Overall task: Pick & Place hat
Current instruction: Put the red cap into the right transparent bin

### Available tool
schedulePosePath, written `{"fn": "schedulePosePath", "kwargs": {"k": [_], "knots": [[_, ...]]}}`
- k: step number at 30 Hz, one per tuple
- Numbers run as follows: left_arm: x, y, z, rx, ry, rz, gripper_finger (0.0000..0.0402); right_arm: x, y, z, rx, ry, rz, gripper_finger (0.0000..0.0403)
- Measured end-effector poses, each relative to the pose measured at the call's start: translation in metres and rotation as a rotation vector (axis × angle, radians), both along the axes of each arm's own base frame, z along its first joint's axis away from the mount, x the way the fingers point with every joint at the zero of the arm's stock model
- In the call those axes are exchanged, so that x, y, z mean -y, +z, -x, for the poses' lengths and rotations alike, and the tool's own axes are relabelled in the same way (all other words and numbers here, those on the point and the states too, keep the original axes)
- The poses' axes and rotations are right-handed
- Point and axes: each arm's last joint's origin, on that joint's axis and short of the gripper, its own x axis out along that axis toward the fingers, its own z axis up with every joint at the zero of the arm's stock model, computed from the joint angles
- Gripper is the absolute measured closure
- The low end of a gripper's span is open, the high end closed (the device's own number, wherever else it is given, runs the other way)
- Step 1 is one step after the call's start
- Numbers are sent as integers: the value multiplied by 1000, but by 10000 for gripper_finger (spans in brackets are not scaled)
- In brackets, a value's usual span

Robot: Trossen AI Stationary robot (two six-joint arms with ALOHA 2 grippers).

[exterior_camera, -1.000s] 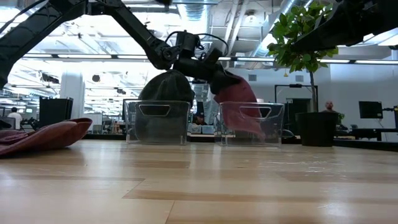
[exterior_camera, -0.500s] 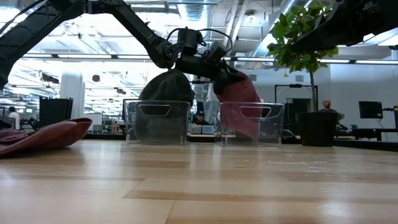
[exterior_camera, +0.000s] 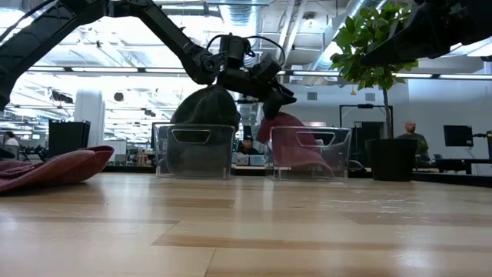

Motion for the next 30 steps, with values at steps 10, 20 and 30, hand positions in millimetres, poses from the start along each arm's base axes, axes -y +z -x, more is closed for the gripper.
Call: {"fn": "schedulePosePath", "kwargs": {"k": [10,20,30], "knots": [[38,53,4,120,-28,135,273,0,0,0,1,-1,-4,301],[156,148,77,-59,93,561,273,0,0,0,5,-10,-29,301],[252,127,137,-312,489,854,294,-1,0,1,6,-15,-60,301]]}}
